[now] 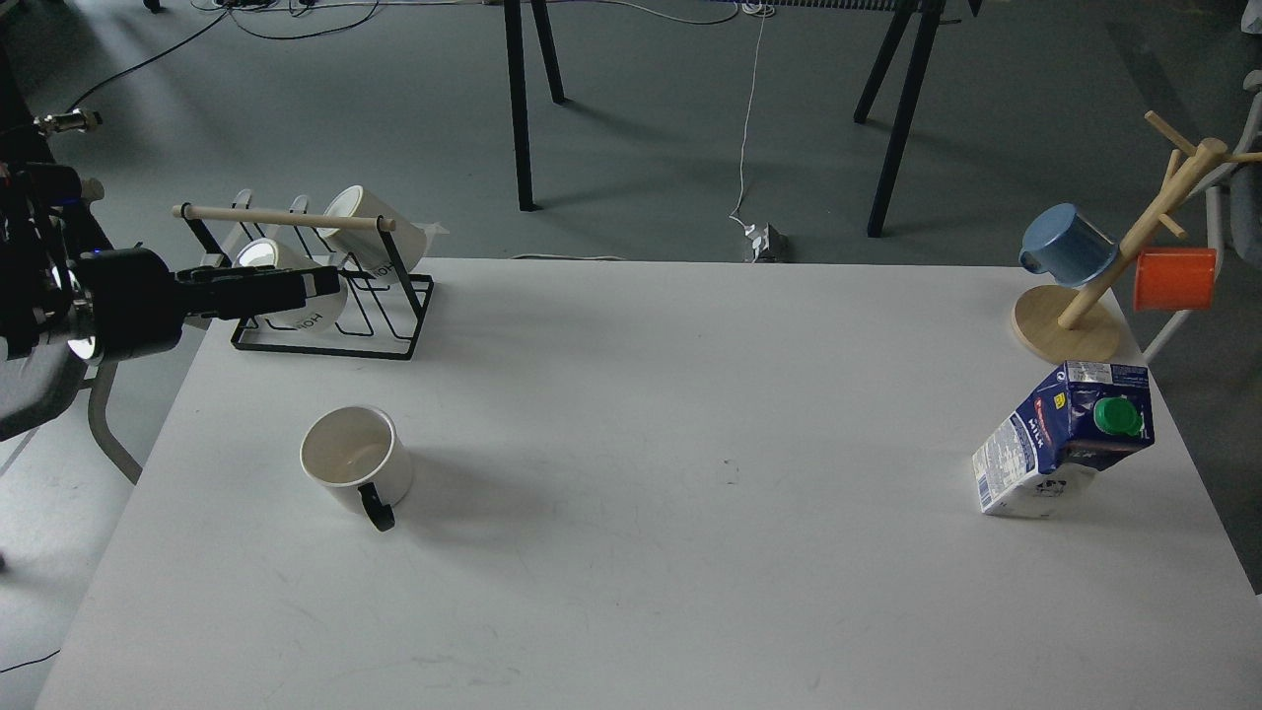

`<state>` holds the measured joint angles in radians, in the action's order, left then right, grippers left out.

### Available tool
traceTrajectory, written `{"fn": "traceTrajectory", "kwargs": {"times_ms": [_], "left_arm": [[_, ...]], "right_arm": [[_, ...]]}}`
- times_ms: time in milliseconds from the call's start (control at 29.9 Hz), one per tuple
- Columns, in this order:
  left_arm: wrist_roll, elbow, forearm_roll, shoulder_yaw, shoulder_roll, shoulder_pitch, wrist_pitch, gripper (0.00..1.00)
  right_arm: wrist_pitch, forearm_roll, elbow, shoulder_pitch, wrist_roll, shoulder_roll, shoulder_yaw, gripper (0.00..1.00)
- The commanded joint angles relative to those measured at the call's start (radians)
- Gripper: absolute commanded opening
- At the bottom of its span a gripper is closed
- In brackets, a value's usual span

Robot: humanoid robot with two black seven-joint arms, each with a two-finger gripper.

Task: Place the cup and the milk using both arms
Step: 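Lower the left gripper to the white mug and grasp its rim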

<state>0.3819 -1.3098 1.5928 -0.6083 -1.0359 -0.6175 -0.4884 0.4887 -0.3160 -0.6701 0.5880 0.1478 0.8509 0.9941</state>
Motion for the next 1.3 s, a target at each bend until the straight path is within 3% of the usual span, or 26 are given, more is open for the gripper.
{"fn": "traceTrajectory", "kwargs": {"times_ms": [0, 200, 468, 1002, 1269], "left_arm": [[0.018, -0.003, 0.094, 0.076, -0.003, 0.002, 0.000, 1.00], [0.083, -0.002, 0.176, 0.189, 0.000, 0.001, 0.000, 1.00], [0.083, 0.020, 0.184, 0.189, 0.014, 0.004, 0.000, 1.00], [0.080, 0.202, 0.187, 0.191, 0.131, 0.002, 0.000, 1.00], [0.054, 0.270, 0.210, 0.193, 0.203, 0.001, 0.000, 1.00]], "right_arm": [[0.000, 0.000, 0.000, 0.000, -0.001, -0.001, 0.000, 0.99], [0.000, 0.000, 0.000, -0.010, 0.001, -0.001, 0.000, 0.99], [0.000, 0.000, -0.003, -0.014, -0.001, -0.001, 0.000, 0.99], [0.000, 0.000, -0.002, -0.014, -0.001, 0.000, 0.000, 0.99], [0.000, 0.000, -0.002, -0.016, -0.001, 0.000, 0.000, 0.99]]}}
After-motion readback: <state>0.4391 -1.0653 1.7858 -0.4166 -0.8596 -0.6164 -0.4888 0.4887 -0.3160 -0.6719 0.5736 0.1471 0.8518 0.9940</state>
